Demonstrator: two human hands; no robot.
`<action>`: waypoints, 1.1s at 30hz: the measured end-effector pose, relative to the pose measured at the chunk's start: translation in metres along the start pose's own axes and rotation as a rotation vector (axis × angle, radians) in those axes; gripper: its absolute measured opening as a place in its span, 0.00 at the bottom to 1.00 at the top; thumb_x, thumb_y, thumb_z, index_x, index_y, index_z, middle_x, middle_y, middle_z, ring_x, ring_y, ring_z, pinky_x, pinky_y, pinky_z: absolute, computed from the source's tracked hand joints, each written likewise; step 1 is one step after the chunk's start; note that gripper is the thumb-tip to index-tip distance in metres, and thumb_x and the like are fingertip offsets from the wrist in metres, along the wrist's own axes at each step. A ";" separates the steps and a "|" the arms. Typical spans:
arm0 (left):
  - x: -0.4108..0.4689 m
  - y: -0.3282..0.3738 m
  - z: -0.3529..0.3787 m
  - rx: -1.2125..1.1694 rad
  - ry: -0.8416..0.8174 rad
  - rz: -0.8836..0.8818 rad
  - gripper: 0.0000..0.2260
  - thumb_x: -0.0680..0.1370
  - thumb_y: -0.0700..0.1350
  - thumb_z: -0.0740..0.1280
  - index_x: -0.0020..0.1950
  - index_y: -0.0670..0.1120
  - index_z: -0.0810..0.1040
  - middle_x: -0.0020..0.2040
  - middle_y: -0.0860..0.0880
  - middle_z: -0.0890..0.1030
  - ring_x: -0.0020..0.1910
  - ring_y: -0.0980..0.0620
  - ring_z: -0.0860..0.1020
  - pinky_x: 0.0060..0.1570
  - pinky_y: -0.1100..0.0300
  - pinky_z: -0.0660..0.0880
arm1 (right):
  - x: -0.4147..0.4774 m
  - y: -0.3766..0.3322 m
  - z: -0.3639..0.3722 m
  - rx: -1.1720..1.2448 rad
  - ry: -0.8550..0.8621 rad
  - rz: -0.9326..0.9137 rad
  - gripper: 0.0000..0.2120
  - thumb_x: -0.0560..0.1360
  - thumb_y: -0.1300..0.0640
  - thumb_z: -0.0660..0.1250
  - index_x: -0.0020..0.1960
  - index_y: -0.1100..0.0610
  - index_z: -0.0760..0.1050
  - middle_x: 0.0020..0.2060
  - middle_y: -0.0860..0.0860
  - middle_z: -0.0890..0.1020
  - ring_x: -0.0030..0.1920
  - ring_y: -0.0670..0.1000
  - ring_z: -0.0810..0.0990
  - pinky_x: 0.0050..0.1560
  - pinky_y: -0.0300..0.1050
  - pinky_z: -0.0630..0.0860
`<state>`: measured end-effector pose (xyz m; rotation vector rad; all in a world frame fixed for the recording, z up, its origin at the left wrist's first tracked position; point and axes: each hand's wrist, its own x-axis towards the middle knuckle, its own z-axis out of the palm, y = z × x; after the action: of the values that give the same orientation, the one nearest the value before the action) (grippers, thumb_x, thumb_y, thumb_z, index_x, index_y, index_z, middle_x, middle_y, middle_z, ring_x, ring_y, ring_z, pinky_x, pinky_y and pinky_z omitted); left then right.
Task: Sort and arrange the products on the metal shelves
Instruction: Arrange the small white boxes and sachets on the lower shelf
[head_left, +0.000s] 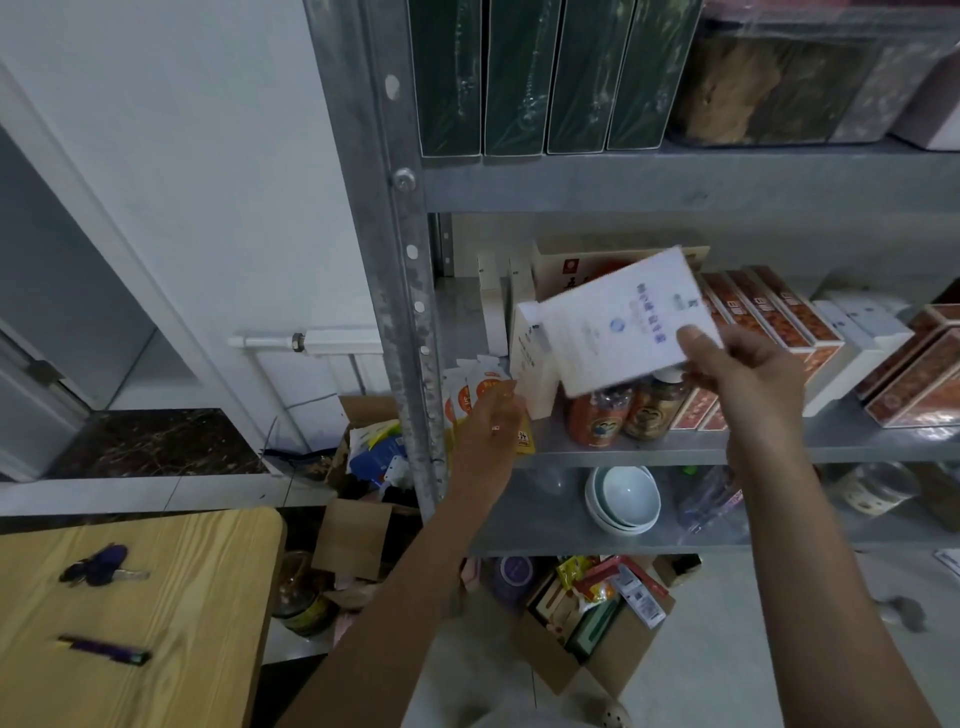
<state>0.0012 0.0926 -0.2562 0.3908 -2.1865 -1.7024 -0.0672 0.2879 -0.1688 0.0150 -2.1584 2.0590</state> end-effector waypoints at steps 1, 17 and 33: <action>0.005 -0.009 -0.001 0.248 -0.014 0.057 0.16 0.83 0.44 0.60 0.70 0.41 0.70 0.63 0.47 0.78 0.65 0.44 0.74 0.58 0.76 0.66 | 0.005 -0.001 0.004 -0.013 0.089 -0.040 0.04 0.74 0.57 0.73 0.48 0.54 0.81 0.41 0.48 0.84 0.38 0.44 0.82 0.41 0.36 0.78; 0.018 -0.085 -0.001 1.238 -0.329 0.184 0.37 0.82 0.63 0.51 0.79 0.44 0.36 0.79 0.43 0.37 0.78 0.43 0.37 0.74 0.52 0.33 | 0.047 0.033 0.087 -0.963 0.099 -0.403 0.18 0.75 0.48 0.70 0.54 0.63 0.76 0.51 0.59 0.80 0.49 0.62 0.80 0.50 0.53 0.74; 0.018 -0.087 0.002 1.237 -0.322 0.195 0.38 0.81 0.61 0.54 0.79 0.44 0.37 0.79 0.42 0.38 0.78 0.43 0.37 0.75 0.50 0.35 | 0.054 0.051 0.103 -1.089 0.062 -0.331 0.23 0.82 0.46 0.55 0.60 0.63 0.76 0.58 0.62 0.77 0.60 0.63 0.72 0.59 0.56 0.68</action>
<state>-0.0150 0.0655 -0.3392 0.1530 -3.1434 -0.1262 -0.1375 0.1934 -0.2171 0.1573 -2.6829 0.5469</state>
